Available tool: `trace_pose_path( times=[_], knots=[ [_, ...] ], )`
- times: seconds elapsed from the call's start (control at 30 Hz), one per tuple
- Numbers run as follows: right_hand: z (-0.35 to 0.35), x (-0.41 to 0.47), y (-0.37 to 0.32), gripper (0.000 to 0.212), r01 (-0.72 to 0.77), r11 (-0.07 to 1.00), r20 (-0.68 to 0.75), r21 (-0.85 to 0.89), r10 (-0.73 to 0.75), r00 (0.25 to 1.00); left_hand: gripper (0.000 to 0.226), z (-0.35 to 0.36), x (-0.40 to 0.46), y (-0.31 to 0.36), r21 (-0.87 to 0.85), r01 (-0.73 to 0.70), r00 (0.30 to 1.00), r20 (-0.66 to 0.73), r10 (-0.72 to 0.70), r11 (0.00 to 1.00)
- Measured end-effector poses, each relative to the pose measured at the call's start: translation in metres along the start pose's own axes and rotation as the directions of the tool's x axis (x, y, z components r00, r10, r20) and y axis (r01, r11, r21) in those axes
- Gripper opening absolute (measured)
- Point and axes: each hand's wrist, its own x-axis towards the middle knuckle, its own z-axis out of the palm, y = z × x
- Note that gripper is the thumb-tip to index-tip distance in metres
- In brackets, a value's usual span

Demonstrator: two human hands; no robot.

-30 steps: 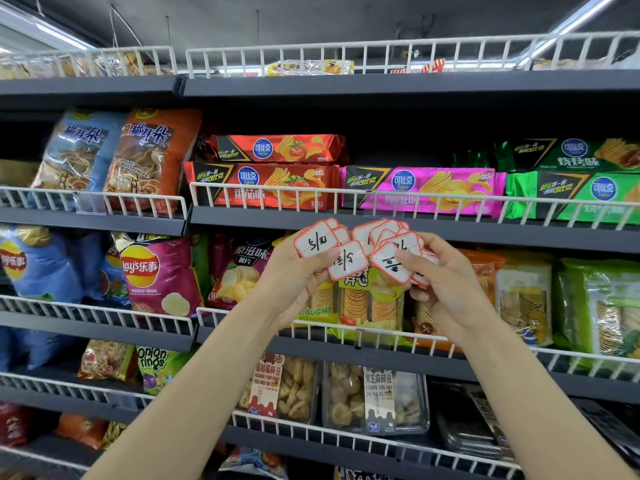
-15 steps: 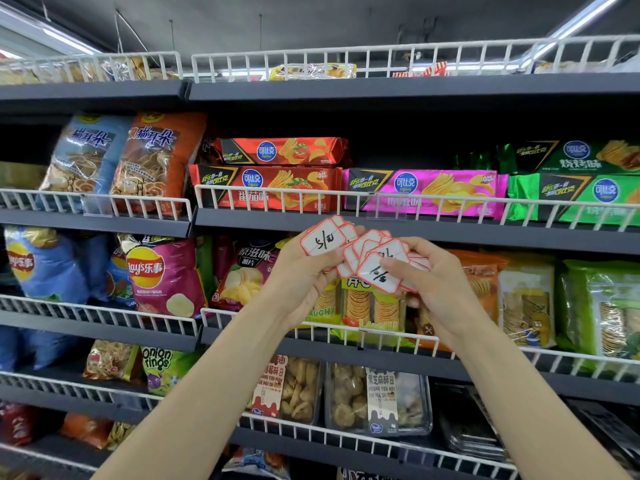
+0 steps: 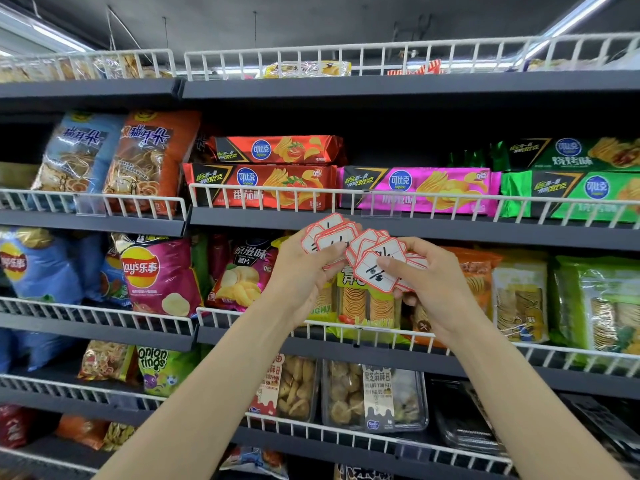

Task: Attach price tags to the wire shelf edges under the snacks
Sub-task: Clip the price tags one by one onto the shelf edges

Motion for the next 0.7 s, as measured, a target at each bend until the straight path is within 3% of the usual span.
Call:
trace_pose_path(
  times=[0.3,0.53,0.7],
  knots=[
    [0.005,0.004,0.0,0.016,-0.07,0.998,0.027,-0.01,0.07,0.997,0.029,0.008,-0.002,-0.003,0.08,-0.01,1.0,0.028,0.007,0.997],
    [0.006,0.007,0.0,0.01,-0.126,0.991,-0.027,0.035,0.127,0.992,0.021,0.009,-0.005,-0.002,-0.178,0.108,0.983,0.168,-0.078,0.978],
    [0.003,0.006,0.0,0.011,-0.114,0.993,-0.035,0.034,0.115,0.993,0.02,0.003,-0.005,-0.003,-0.076,0.033,0.986,0.165,-0.02,0.997]
  ],
)
